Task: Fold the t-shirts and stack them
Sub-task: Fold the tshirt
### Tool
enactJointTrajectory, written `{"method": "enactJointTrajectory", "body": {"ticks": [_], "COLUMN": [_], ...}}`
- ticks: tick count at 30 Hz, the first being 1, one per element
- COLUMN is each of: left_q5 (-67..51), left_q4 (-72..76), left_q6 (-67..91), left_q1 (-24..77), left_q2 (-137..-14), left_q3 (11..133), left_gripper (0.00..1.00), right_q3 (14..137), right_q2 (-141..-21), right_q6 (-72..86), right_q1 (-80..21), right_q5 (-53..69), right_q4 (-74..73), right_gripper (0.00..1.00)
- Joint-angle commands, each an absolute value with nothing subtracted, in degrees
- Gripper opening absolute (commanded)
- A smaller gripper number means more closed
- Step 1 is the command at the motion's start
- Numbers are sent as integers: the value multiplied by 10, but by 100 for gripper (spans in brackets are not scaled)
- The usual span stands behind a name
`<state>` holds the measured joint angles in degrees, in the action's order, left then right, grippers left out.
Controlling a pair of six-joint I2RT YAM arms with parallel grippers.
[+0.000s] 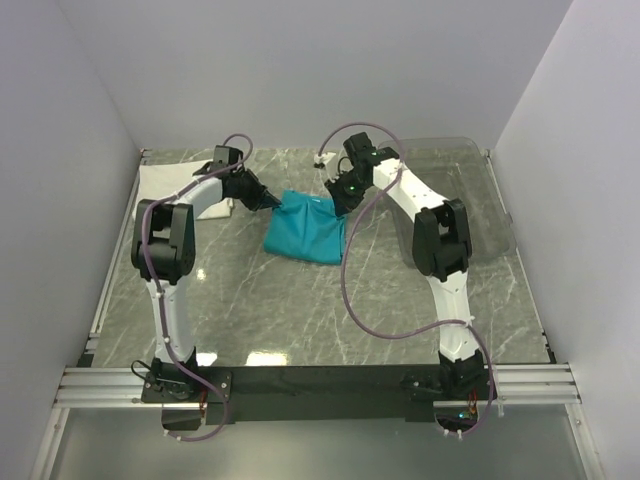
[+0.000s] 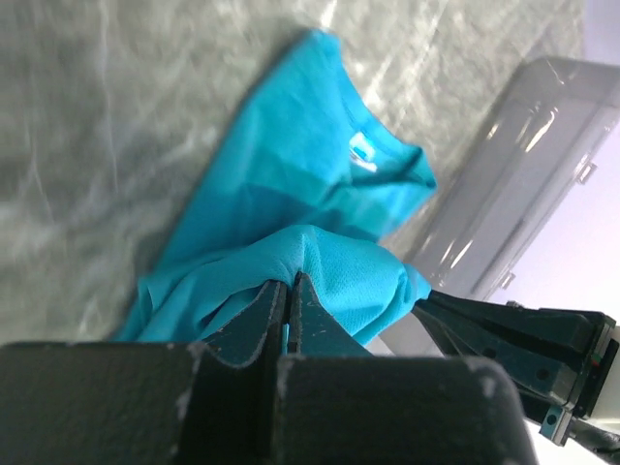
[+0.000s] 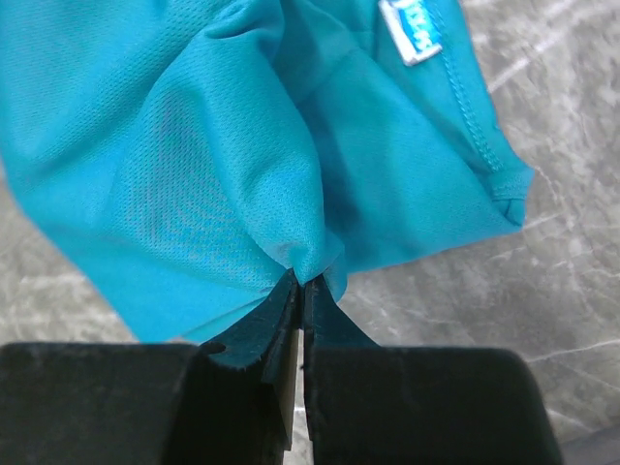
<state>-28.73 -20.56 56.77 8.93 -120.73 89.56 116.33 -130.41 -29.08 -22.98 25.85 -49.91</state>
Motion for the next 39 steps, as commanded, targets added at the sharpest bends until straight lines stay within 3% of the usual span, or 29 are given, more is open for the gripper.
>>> {"method": "enactJointTrajectory", "body": {"ticks": [1,18,23,29,39], "left_q5": [-310,-335,-348,-382,-438], "left_q4": [-180,-67,-84,-117,-183], "left_q6": [570,613,564,484,416], "left_q1": [87,87,86,85,87], "left_q2": [-1229,-1282,-1244,-1122,-863], "left_q3": [945,996,975,851,544], "left_gripper": [0,0,0,0,1], "right_q3": [1187,1145,1090,989,745], "right_q2": [-1296,-1264,-1209,-1112,-929], "right_q6": [-250,-199,-244,-331,-423], "right_q1": [-218,-203,-200,-203,-301], "right_q5": [235,236,316,420,421], "right_q4": [-462,-411,-416,-476,-507], "right_gripper": [0,0,0,0,0]}}
